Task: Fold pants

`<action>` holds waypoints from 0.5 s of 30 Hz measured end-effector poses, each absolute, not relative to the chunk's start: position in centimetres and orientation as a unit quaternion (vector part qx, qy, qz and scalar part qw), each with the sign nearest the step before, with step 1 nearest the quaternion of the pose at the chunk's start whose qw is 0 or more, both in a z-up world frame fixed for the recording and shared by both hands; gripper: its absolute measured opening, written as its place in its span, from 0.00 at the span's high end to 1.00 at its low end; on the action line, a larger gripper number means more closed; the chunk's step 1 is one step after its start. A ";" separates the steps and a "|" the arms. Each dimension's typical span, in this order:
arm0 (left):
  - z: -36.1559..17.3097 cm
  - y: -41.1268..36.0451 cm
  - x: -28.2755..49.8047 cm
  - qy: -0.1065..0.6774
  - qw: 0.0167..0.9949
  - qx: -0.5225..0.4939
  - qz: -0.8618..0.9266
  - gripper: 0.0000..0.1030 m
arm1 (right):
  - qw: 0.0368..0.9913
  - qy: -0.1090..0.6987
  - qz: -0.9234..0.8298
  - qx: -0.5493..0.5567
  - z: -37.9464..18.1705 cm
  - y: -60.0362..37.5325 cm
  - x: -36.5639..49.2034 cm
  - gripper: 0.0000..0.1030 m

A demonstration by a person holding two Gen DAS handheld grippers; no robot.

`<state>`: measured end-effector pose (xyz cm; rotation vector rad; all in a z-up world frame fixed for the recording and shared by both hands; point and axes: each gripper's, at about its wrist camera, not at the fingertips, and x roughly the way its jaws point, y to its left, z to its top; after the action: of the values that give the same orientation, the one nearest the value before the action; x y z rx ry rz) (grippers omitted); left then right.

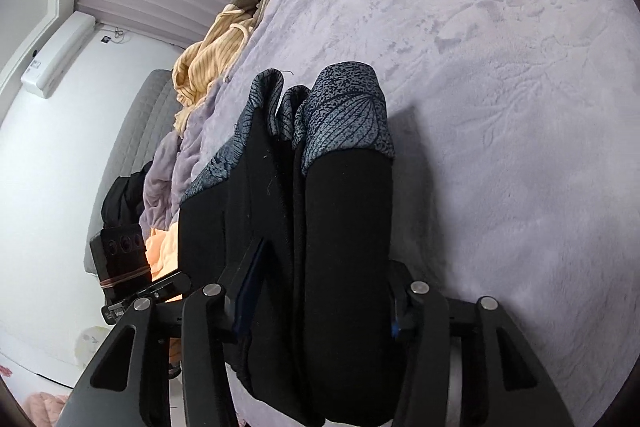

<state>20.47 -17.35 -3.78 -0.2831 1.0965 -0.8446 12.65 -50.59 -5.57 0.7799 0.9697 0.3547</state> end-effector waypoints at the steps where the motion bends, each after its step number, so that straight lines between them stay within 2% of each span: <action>1: -3.1 -17.3 20.0 0.499 0.763 -0.130 -0.391 0.10 | 0.799 0.448 0.168 0.364 -5.0 -50.2 12.2 0.49; 9: 1.5 -12.6 16.1 0.481 0.775 -0.134 -0.388 0.10 | 0.788 0.433 0.218 0.379 -0.8 -44.7 8.9 0.49; 15: 2.0 -7.0 14.4 0.466 0.812 -0.117 -0.332 0.10 | 0.779 0.431 0.254 0.377 -1.1 -38.9 9.0 0.50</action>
<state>14.36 -6.96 2.02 -0.2504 0.9947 -0.7086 9.03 -38.91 -1.08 0.8158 0.9326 0.5494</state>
